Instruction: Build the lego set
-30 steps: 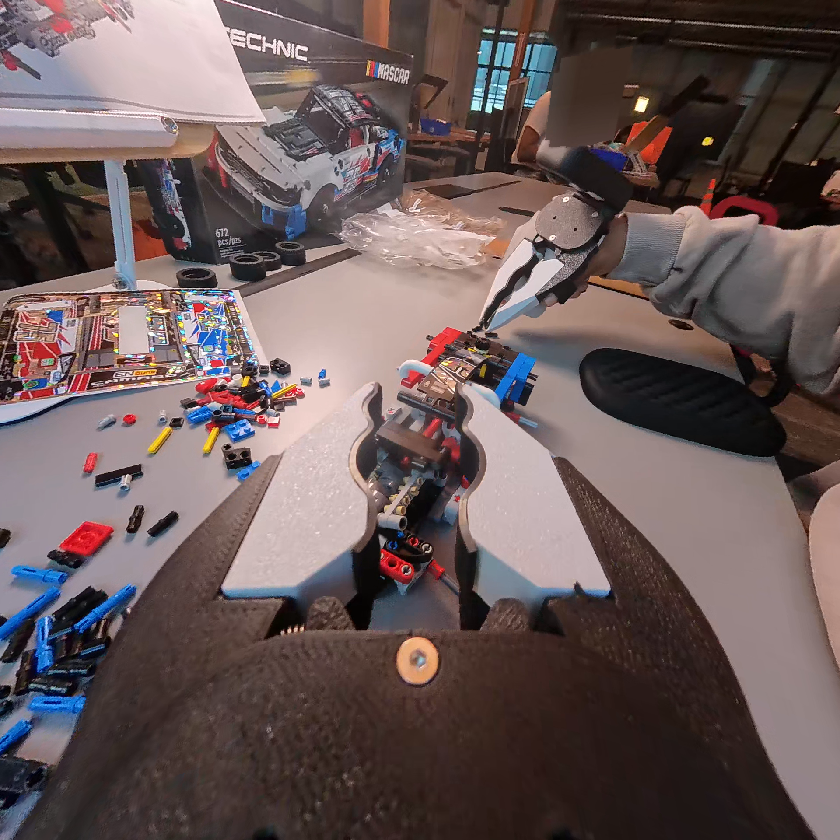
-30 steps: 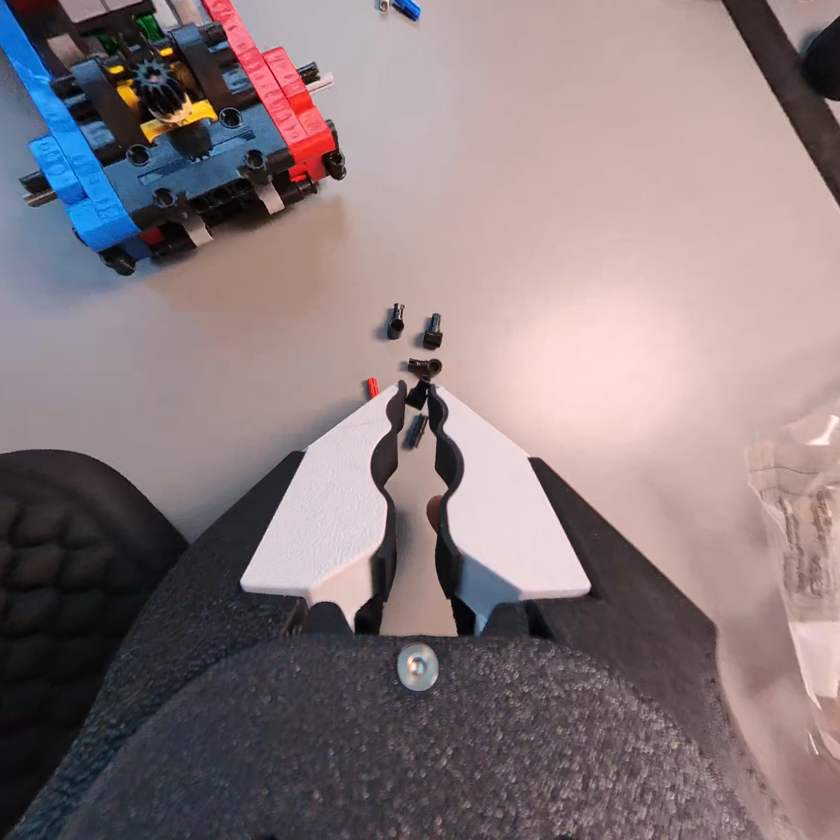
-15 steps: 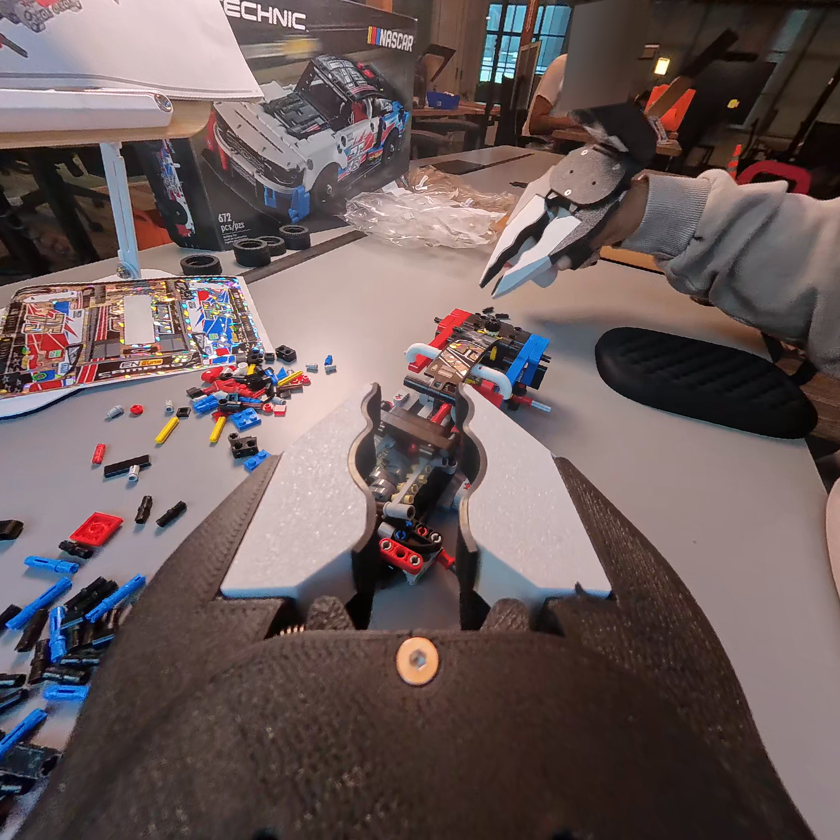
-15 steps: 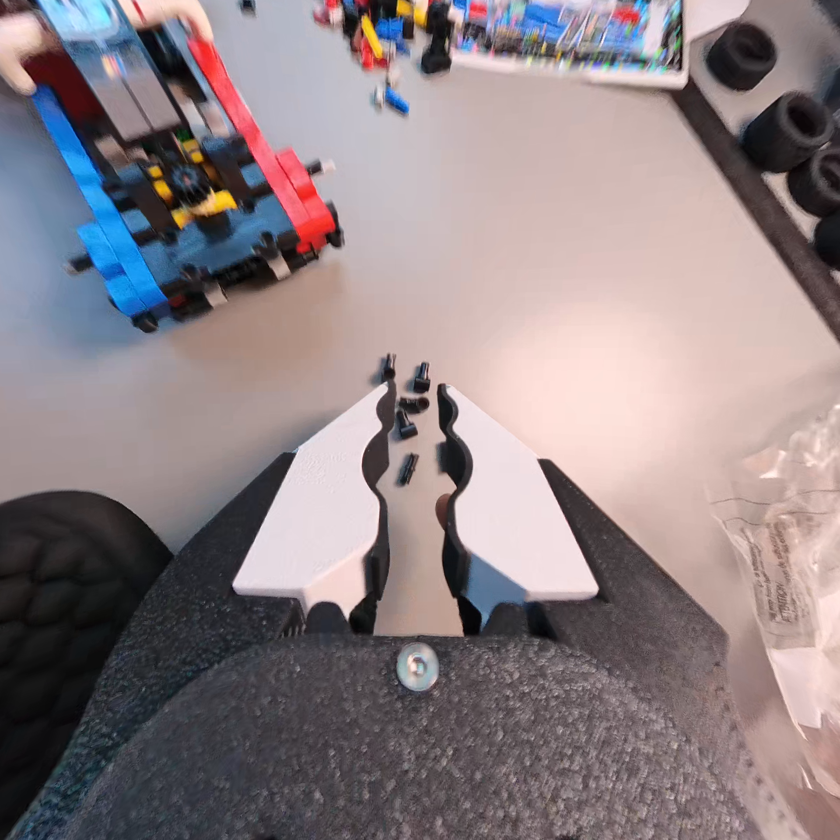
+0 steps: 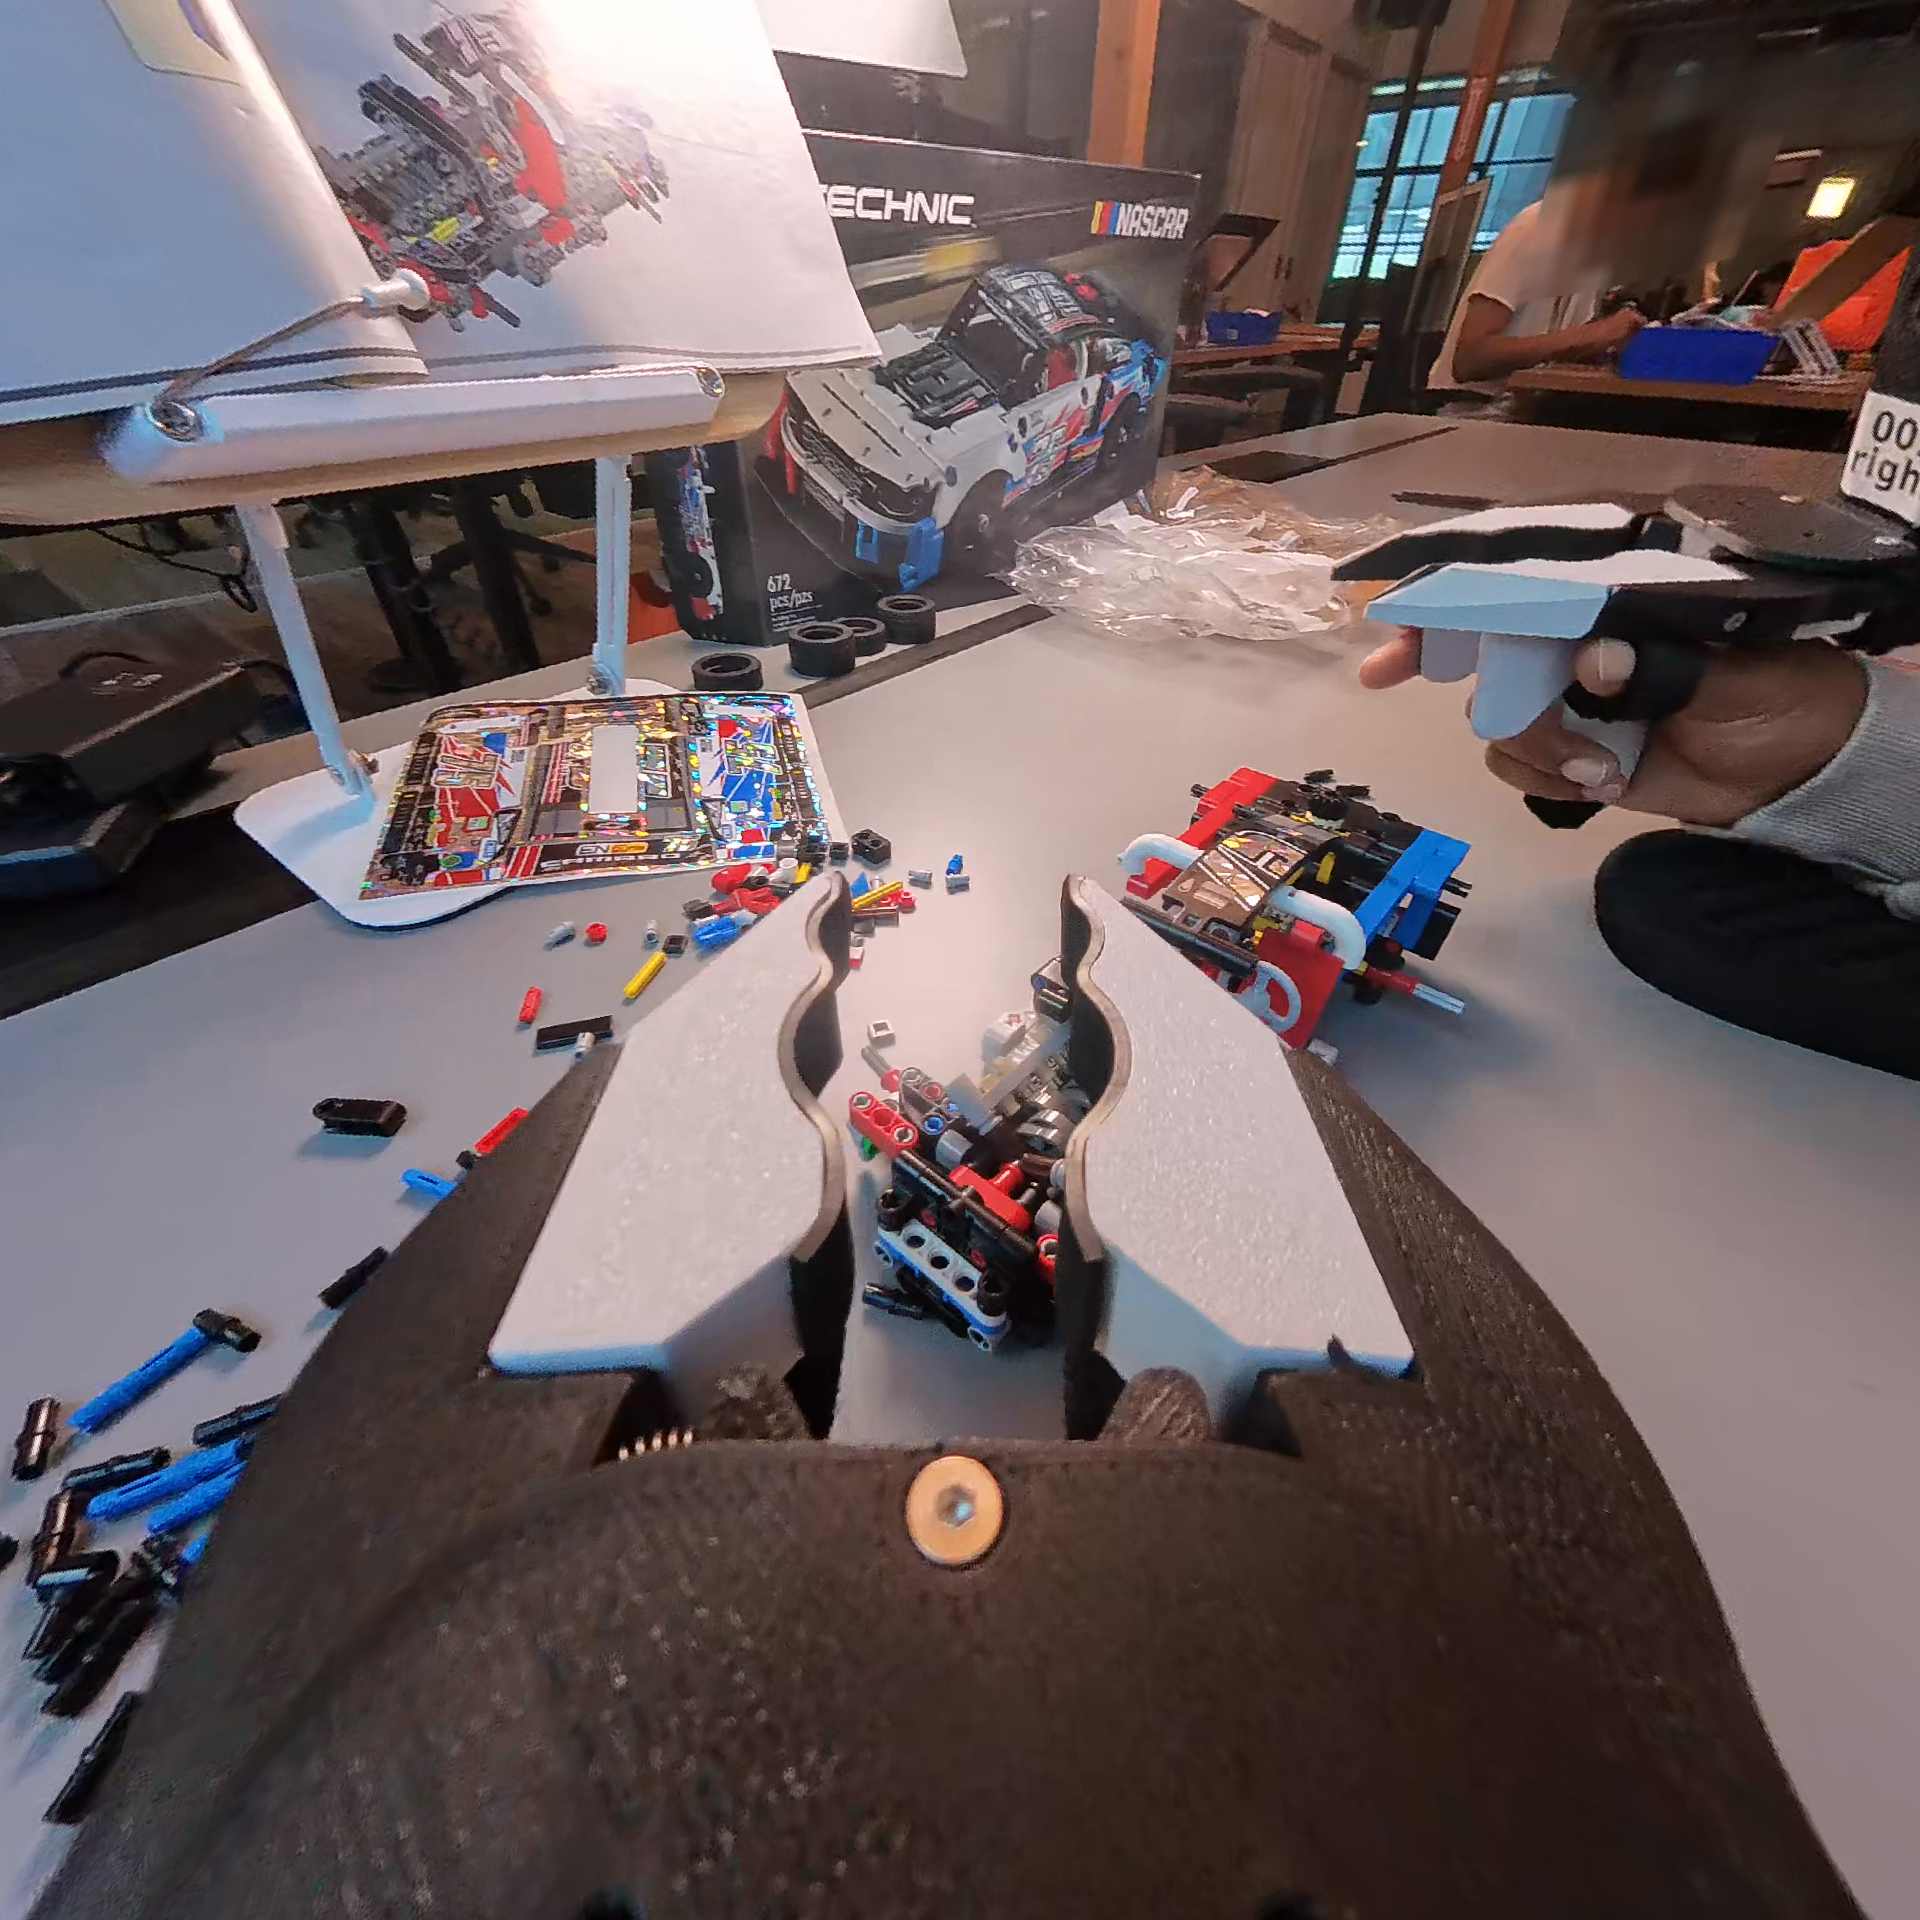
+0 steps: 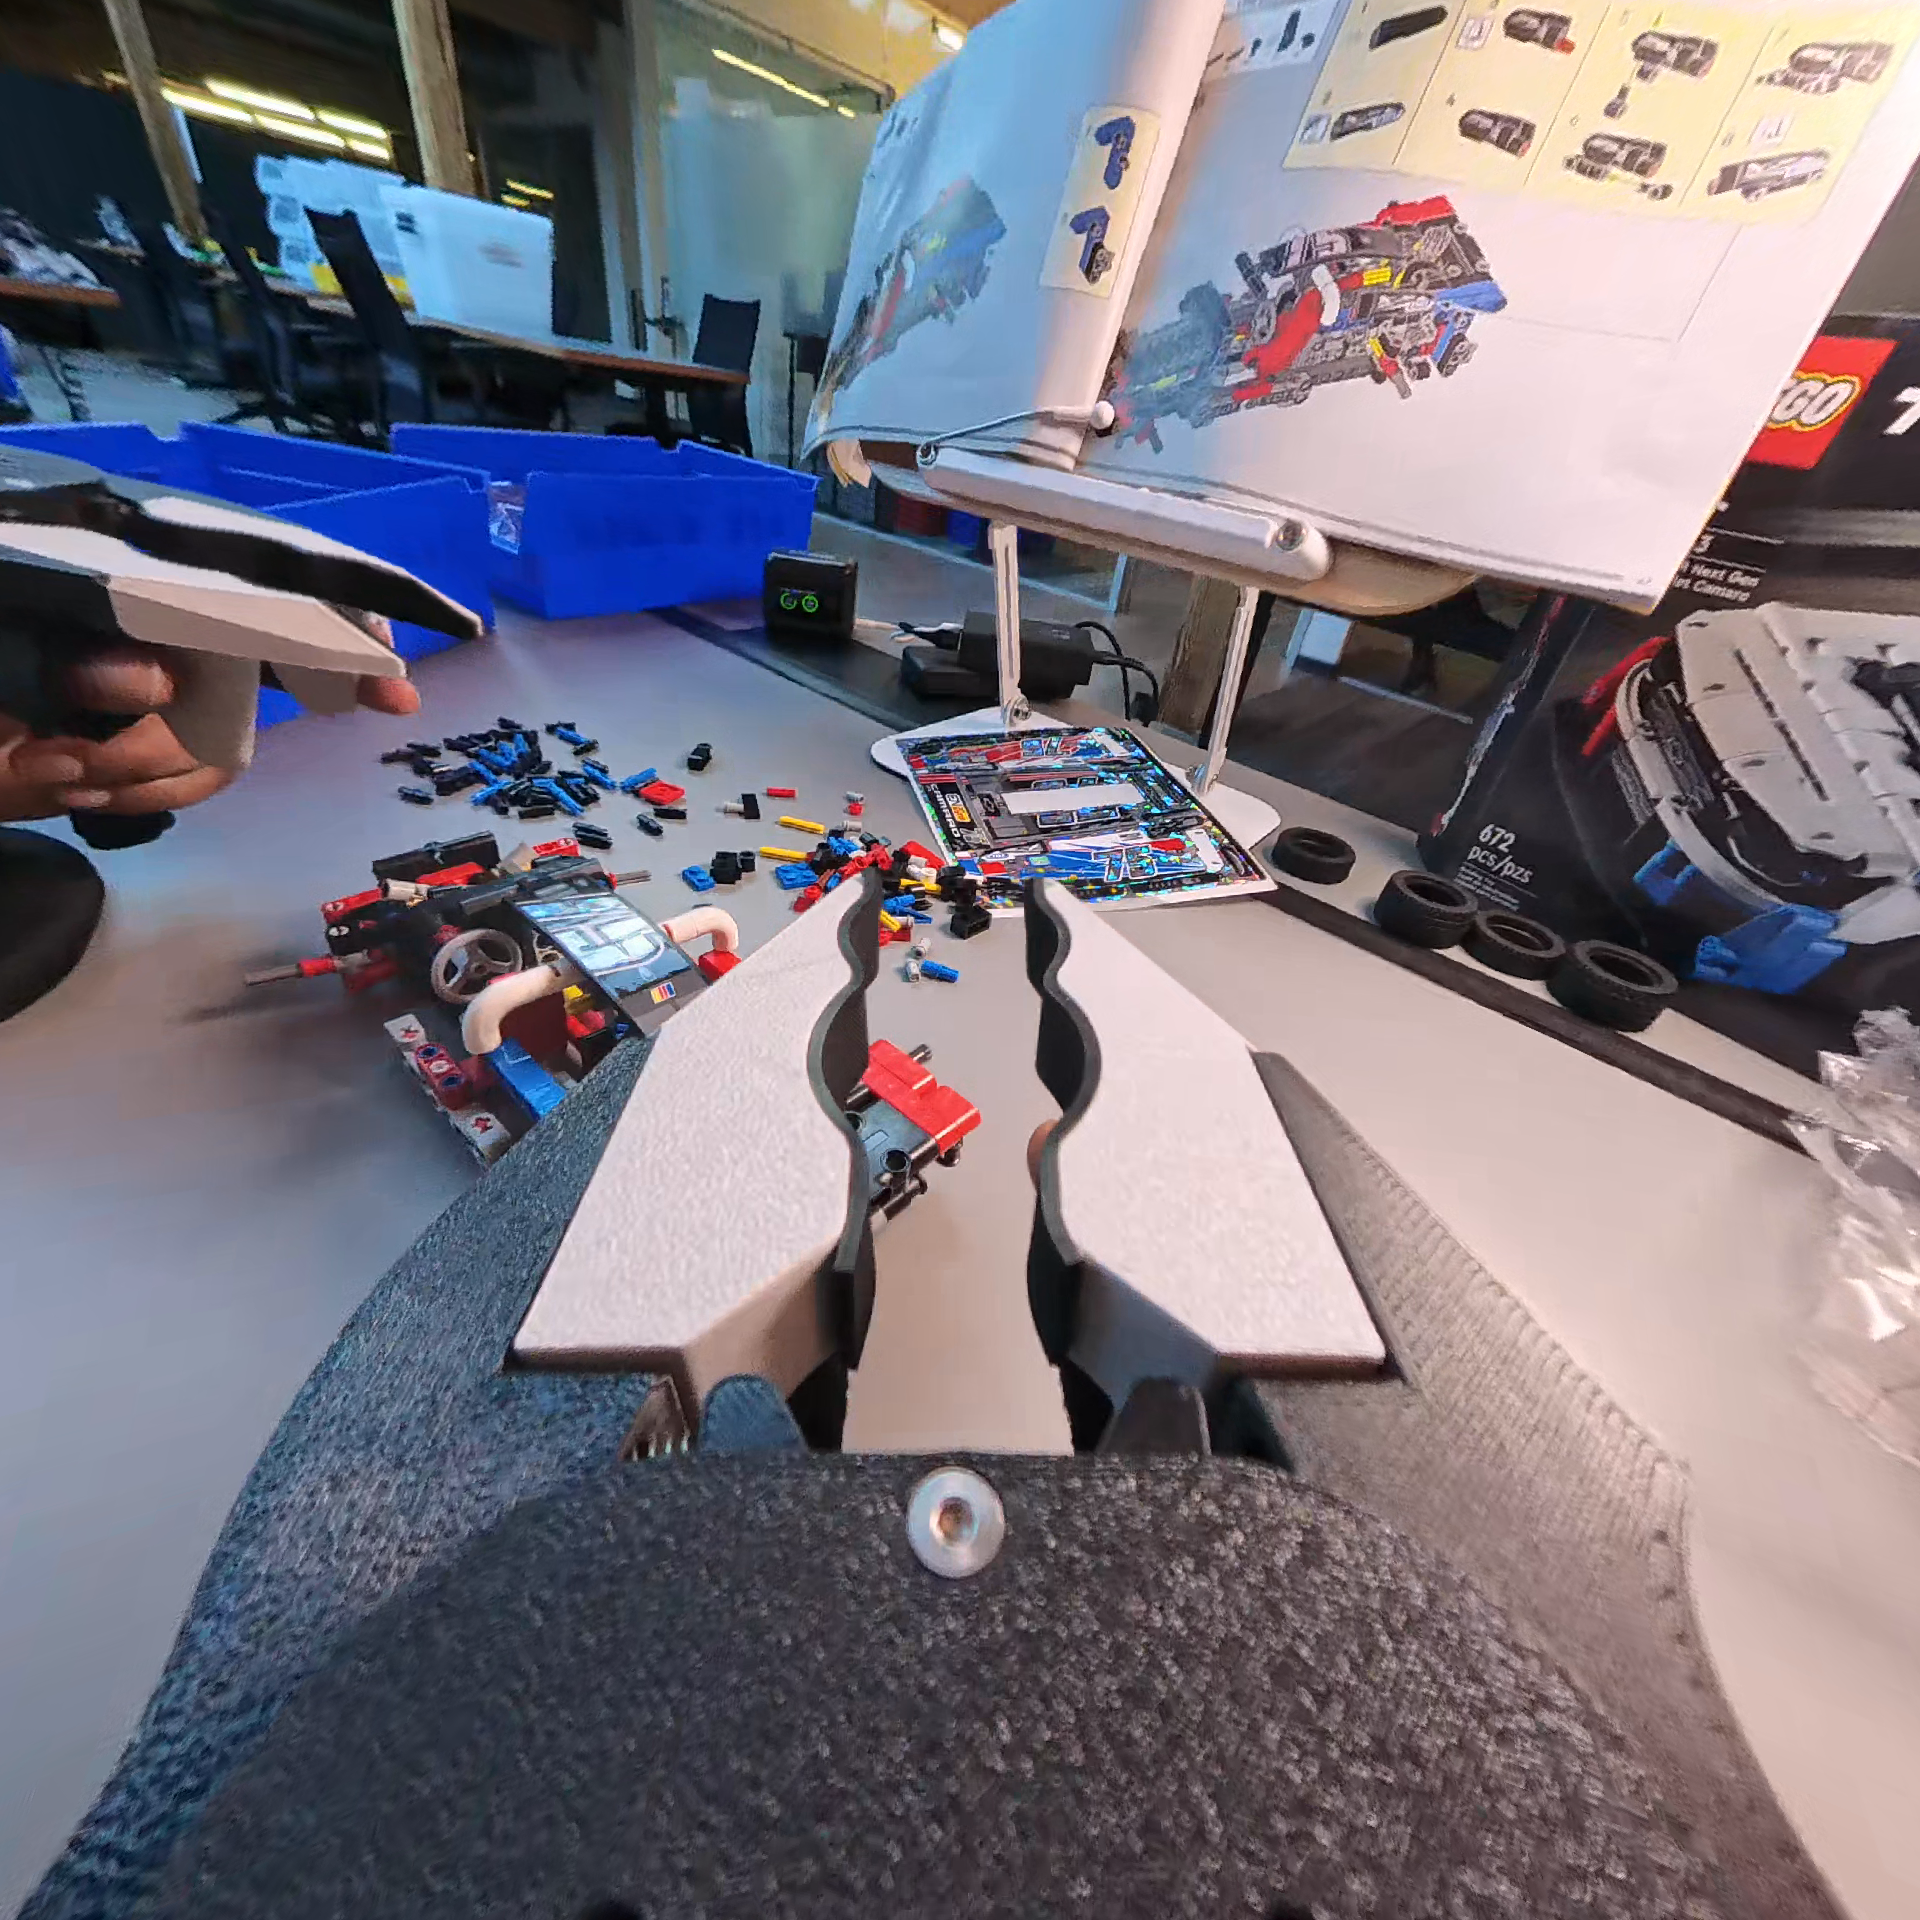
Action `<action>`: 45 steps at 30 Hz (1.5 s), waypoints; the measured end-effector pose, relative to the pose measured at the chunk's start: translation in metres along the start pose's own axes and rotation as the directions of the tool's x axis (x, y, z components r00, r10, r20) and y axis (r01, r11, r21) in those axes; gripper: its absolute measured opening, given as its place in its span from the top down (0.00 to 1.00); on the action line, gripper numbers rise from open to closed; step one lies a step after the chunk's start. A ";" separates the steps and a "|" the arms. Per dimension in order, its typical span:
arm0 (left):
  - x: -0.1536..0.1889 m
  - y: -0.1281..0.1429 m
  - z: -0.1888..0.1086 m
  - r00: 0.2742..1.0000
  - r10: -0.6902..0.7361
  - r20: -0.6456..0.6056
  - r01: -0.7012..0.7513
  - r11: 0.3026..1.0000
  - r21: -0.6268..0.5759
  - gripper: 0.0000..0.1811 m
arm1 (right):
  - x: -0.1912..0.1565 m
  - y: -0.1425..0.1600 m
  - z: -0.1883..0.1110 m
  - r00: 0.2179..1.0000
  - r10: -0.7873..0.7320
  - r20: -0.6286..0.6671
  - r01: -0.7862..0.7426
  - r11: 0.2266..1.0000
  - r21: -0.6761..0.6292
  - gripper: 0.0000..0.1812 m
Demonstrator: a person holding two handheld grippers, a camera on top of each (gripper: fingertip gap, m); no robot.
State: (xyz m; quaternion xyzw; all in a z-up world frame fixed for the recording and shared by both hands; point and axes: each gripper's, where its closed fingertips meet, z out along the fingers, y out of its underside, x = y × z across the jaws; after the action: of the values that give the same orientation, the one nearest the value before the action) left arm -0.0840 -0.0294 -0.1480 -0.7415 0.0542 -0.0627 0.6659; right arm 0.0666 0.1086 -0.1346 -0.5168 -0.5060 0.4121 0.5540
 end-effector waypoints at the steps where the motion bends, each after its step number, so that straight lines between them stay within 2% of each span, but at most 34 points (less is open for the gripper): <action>1: -0.003 -0.001 -0.001 1.000 0.001 0.015 -0.001 1.000 0.004 0.79 | 0.000 0.004 0.001 1.000 0.020 0.000 -0.020 1.000 0.003 0.86; 4: -0.013 -0.005 -0.006 0.998 0.012 0.060 -0.013 1.000 0.017 0.79 | 0.001 0.012 -0.002 0.999 0.037 0.001 -0.037 0.999 0.003 0.87; 13: -0.035 -0.007 -0.014 0.991 -0.005 0.133 -0.001 0.999 0.044 0.79 | 0.021 0.003 -0.014 0.998 0.026 -0.050 -0.022 0.997 0.067 0.94; 22: -0.037 0.000 -0.009 0.990 0.004 0.139 -0.007 1.000 0.024 0.78 | 0.031 0.007 -0.015 0.995 0.088 -0.048 -0.084 0.994 0.075 0.95; 35: -0.039 -0.011 -0.014 0.987 0.027 0.161 -0.039 0.996 0.076 0.78 | 0.034 0.014 -0.009 0.995 0.074 -0.066 -0.070 0.996 0.053 0.95; 45: -0.035 -0.012 -0.013 0.982 0.072 0.176 -0.084 0.995 0.061 0.79 | 0.034 0.008 -0.016 0.996 0.058 -0.075 -0.052 0.996 0.073 0.95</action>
State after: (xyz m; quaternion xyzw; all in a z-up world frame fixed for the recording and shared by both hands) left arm -0.1209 -0.0356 -0.1355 -0.7181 0.0227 0.0265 0.6950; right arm 0.0881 0.1407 -0.1369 -0.5261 -0.4550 0.4247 0.5795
